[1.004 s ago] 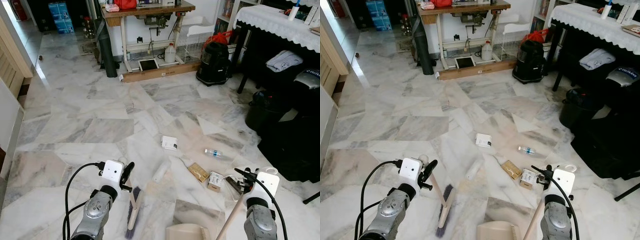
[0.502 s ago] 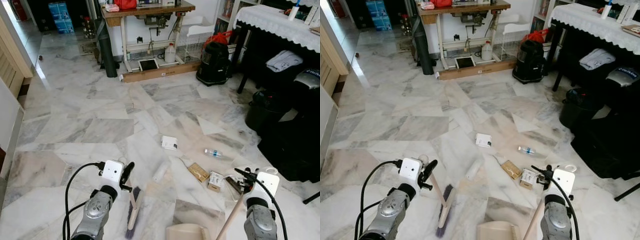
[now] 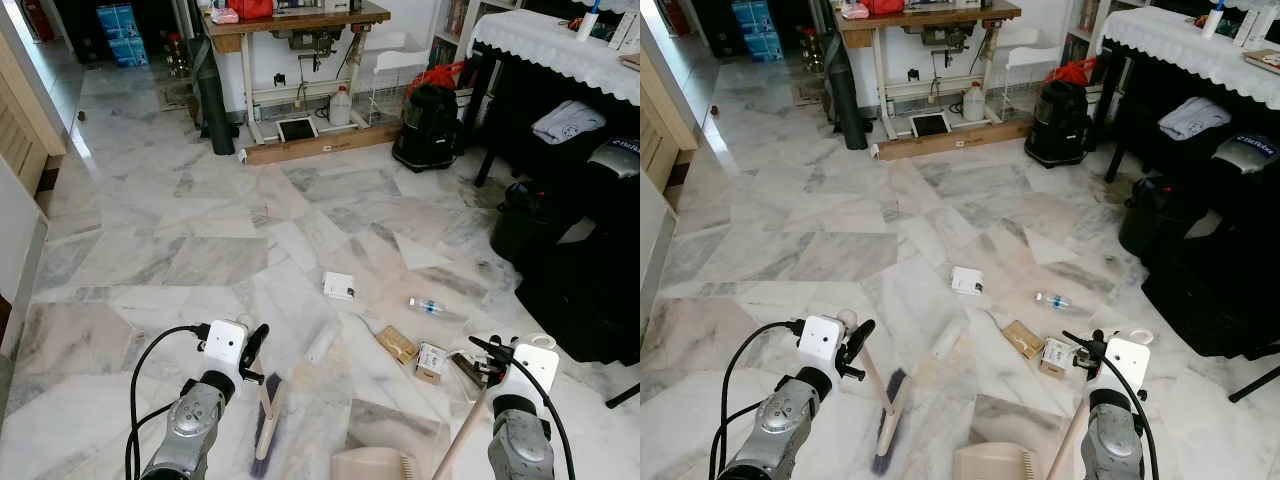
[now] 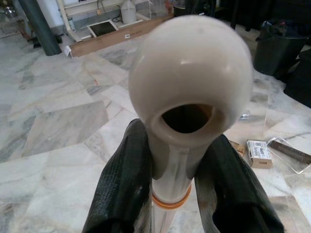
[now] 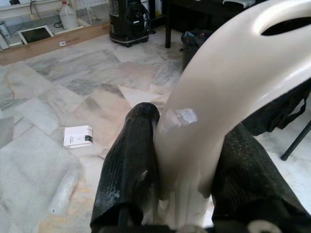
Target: Sweep floor
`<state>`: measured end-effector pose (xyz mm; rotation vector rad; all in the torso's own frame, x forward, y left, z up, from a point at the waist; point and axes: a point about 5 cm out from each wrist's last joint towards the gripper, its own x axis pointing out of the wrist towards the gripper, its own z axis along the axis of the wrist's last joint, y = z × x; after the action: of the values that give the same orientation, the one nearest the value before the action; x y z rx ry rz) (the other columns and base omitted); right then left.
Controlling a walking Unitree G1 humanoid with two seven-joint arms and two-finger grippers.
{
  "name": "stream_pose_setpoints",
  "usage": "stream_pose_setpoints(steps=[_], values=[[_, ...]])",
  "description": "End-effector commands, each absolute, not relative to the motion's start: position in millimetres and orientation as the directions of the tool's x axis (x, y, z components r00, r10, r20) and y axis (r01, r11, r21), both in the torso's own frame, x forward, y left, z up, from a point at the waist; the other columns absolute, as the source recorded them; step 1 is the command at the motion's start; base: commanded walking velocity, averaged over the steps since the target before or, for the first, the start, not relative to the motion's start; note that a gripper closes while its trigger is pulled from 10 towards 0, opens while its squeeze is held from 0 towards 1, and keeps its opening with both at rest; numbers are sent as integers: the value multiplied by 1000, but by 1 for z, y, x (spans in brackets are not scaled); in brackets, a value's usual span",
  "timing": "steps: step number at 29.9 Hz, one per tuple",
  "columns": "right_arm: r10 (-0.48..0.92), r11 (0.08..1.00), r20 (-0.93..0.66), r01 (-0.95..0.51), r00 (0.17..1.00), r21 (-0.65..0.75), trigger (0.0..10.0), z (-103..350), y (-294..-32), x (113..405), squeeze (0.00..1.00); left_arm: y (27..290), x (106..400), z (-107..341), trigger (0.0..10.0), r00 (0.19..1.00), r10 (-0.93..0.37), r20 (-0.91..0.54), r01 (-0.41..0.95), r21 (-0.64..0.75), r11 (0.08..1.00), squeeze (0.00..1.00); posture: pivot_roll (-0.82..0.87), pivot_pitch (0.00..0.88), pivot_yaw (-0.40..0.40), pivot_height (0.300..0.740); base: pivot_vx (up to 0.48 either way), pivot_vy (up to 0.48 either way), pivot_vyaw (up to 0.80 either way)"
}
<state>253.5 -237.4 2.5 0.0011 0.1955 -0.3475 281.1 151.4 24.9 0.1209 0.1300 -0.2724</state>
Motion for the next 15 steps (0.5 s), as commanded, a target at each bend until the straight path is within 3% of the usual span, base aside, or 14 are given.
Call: stream_pose_setpoints(steps=[1,15], values=[[-149,988,247,151,957,12,10000,139,-219,327,0,169,347,125,10000,979,-153,132,153,6,988,0,-108,0,14,740,0,0,0],[-149,988,247,151,957,12,10000,139,-219,327,0,169,347,125,10000,979,-153,132,153,6,988,0,-108,0,14,740,0,0,0]])
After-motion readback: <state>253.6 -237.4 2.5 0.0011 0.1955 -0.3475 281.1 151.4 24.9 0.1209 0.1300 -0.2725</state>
